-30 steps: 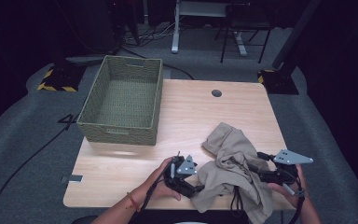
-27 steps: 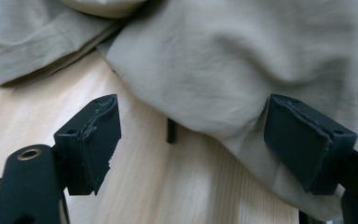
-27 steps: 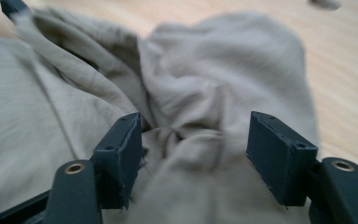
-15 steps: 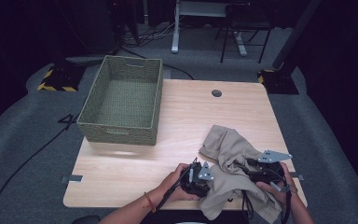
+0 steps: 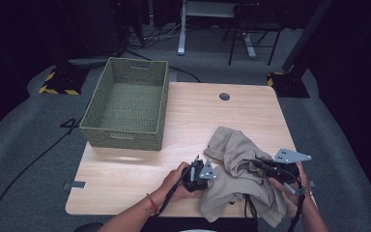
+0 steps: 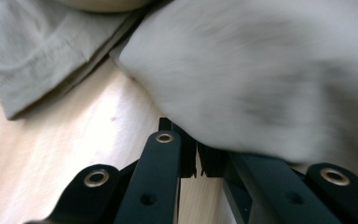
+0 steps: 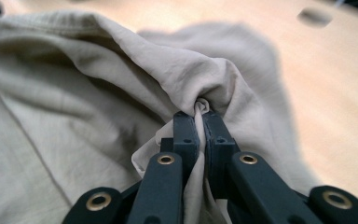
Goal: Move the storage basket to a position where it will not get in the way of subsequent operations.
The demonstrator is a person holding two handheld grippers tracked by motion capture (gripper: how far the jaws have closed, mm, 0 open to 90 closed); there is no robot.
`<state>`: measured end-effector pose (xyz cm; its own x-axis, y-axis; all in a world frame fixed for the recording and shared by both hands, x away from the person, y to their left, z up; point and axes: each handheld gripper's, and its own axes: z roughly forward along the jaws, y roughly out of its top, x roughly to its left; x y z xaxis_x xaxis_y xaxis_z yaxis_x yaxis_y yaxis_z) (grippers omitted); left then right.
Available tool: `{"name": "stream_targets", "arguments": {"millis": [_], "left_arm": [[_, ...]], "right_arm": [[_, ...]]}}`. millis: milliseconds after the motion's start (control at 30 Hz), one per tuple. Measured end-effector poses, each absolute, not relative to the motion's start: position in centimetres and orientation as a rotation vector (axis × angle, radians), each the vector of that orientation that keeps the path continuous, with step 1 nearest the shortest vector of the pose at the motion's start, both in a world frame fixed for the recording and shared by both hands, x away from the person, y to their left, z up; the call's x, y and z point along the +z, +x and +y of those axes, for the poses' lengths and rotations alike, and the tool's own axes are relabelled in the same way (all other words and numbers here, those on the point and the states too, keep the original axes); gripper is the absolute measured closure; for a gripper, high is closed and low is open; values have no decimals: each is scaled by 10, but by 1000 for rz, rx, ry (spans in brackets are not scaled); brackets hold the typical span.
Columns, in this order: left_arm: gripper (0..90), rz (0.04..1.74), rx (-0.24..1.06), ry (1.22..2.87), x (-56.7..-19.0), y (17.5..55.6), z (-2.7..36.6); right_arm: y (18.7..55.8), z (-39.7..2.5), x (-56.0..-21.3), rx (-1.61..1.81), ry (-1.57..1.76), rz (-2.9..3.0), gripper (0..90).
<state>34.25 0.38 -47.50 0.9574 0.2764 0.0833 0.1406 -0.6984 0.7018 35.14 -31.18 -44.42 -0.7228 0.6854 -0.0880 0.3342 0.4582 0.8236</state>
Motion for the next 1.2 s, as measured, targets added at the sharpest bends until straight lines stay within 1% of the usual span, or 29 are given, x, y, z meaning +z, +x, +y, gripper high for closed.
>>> {"name": "stream_targets", "arguments": {"millis": [167, 233, 400, 533, 633, 767, 833, 933, 967, 1033, 1067, 1100, 1133, 1200], "left_arm": [[865, 336, 300, 2332, -459, 346, 33], [865, 380, 331, 2319, -453, 348, 49], [866, 470, 397, 2297, -445, 353, 81], [866, 543, 419, 2276, -447, 356, 102], [866, 572, 429, 2284, -452, 355, 112], [866, 607, 415, 2276, -457, 353, 125], [865, 610, 395, 2268, -458, 351, 130], [862, 599, 390, 2270, -459, 346, 133], [847, 609, 413, 2265, -459, 343, 135], [708, 631, 412, 2238, -458, 339, 139], [578, 653, 402, 2221, -457, 336, 143], [494, 664, 406, 2210, -455, 332, 146], [434, 661, 393, 2203, -454, 327, 148], [319, 665, 423, 2194, -451, 316, 152]], "right_arm": [[364, -309, -420, 1177, 836, 2237, 860], [372, -308, -414, 1153, 842, 2217, 862], [390, -313, -408, 1124, 910, 2158, 864], [408, -322, -419, 1064, 1011, 2129, 865], [422, -332, -439, 1034, 1107, 2153, 865], [430, -344, -465, 1011, 1201, 2192, 859], [432, -345, -473, 983, 1239, 2215, 828], [428, -344, -477, 972, 1226, 2209, 711], [426, -344, -476, 967, 1222, 2208, 655], [418, -344, -473, 963, 1214, 2194, 590], [415, -345, -471, 968, 1210, 2188, 548], [409, -348, -468, 991, 1200, 2171, 510], [404, -350, -466, 1021, 1182, 2166, 503], [395, -354, -460, 1057, 1158, 2155, 482]]}}
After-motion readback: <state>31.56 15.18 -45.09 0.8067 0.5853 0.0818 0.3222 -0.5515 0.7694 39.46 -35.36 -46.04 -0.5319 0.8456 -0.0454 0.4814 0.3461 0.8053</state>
